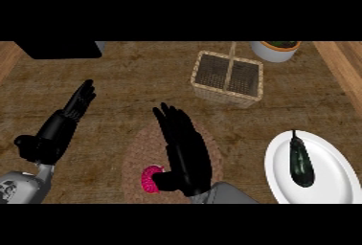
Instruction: Pick the cupcake from the placemat and place it in the basket
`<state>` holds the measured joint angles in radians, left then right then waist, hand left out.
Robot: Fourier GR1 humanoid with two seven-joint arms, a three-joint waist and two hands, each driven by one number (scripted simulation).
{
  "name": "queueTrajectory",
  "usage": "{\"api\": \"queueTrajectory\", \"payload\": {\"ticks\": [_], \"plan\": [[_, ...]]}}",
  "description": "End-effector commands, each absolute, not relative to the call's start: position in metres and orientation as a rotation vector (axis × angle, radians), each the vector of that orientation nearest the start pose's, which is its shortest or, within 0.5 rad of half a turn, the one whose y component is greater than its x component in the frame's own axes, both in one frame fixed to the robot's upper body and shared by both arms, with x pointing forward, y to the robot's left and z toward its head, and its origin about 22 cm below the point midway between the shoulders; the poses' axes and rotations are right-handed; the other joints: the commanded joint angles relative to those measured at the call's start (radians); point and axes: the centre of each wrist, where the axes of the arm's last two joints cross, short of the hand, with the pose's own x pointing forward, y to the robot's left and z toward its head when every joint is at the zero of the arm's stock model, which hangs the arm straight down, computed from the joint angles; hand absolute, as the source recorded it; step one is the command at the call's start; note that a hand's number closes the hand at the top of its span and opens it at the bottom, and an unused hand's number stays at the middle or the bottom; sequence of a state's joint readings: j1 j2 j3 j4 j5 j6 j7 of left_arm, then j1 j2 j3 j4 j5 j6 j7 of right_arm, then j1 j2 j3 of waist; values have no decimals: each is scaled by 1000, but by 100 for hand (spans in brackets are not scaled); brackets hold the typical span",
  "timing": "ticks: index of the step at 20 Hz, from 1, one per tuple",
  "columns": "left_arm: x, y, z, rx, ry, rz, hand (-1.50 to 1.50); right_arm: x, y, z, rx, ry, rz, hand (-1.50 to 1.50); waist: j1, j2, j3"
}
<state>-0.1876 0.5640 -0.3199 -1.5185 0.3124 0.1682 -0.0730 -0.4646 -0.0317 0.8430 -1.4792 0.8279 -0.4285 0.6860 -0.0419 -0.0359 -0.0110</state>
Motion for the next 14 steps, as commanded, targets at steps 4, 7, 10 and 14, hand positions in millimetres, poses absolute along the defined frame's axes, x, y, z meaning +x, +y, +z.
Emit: {"api": "queueTrajectory", "payload": {"ticks": [4,7,10,14], "plan": [[278,268,58,64,-1659,-366,0,205,6,105,-687,-1345,1154,-150,8,7,4],[281,282,59,81,-1666,-368,0,189,3,140,-660,-1267,1201,-150,16,14,6],[276,275,49,86,-1669,-367,0,172,-9,167,-626,-1231,1199,-150,13,16,8],[274,269,64,42,-1675,-380,0,170,-16,189,-630,-1226,1145,-150,32,17,9]]}}
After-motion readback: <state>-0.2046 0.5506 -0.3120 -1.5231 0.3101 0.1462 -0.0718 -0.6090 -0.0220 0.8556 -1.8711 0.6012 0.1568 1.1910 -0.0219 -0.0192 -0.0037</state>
